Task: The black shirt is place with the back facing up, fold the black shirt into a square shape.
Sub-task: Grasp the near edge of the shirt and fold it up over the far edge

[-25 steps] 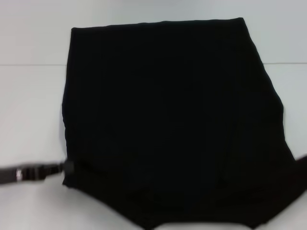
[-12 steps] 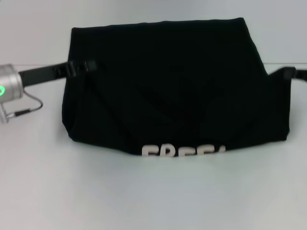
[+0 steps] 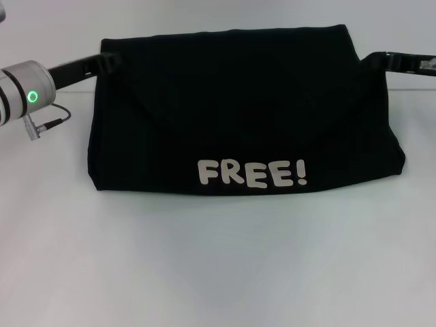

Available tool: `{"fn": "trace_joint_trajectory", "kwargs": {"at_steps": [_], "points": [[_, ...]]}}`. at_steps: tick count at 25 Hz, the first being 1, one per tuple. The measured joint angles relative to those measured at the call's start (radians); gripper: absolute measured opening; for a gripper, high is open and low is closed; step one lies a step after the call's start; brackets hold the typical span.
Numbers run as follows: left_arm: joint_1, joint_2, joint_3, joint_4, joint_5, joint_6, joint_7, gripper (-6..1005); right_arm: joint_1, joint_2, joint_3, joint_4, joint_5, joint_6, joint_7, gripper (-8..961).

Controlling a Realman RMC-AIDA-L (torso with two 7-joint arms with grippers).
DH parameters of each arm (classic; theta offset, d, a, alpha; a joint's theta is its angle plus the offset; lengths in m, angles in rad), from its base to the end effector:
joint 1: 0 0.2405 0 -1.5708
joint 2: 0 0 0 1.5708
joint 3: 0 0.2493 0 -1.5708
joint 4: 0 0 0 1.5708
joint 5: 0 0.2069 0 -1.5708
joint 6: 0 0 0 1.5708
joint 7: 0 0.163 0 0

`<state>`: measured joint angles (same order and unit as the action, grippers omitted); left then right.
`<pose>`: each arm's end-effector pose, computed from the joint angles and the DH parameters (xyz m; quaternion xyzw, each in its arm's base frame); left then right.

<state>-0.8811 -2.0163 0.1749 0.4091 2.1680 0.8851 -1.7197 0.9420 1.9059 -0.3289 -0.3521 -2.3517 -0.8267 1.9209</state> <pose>-0.2464 0.4761 0.0337 -0.7542 -0.4576 -0.2926 0.3690 0.2472 0.4935 0.0520 -0.7849 0.4587 0.1912 0.3701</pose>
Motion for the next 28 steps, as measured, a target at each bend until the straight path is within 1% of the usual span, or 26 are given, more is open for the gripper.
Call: {"fn": "trace_joint_trajectory", "kwargs": {"at_steps": [5,8,9,10,11,14,17,18,21,25,28], "points": [[-0.005,-0.002,0.000,-0.055,-0.093,-0.129,0.126,120,0.027,0.029,-0.013,0.045,0.001,0.134,-0.047,38],[-0.007,-0.007,0.000,-0.093,-0.129,-0.177,0.202,123,0.034,0.046,-0.016,0.082,0.001,0.229,-0.089,38],[-0.007,-0.007,0.000,-0.093,-0.129,-0.177,0.202,123,0.035,0.055,-0.015,0.088,0.001,0.255,-0.104,38],[-0.009,-0.022,-0.001,-0.108,-0.155,-0.216,0.263,124,0.035,0.065,-0.014,0.092,0.002,0.276,-0.119,37],[-0.009,-0.027,-0.001,-0.108,-0.160,-0.226,0.278,125,0.034,0.074,-0.013,0.092,0.005,0.293,-0.133,37],[-0.010,-0.054,0.000,-0.110,-0.172,-0.268,0.332,127,0.024,0.096,-0.017,0.096,0.032,0.329,-0.181,37],[-0.011,-0.073,0.001,-0.111,-0.173,-0.293,0.368,129,0.013,0.103,-0.017,0.103,0.066,0.339,-0.226,37],[-0.011,-0.076,0.001,-0.112,-0.173,-0.295,0.375,130,0.009,0.104,-0.018,0.106,0.076,0.341,-0.237,37],[-0.012,-0.079,0.010,-0.113,-0.173,-0.296,0.385,132,0.002,0.109,-0.019,0.109,0.086,0.346,-0.249,37],[-0.010,-0.083,0.033,-0.114,-0.173,-0.296,0.386,135,-0.010,0.123,-0.019,0.110,0.088,0.351,-0.253,37],[-0.009,-0.090,0.039,-0.111,-0.168,-0.294,0.387,138,-0.020,0.130,-0.019,0.105,0.087,0.342,-0.253,70]]}}
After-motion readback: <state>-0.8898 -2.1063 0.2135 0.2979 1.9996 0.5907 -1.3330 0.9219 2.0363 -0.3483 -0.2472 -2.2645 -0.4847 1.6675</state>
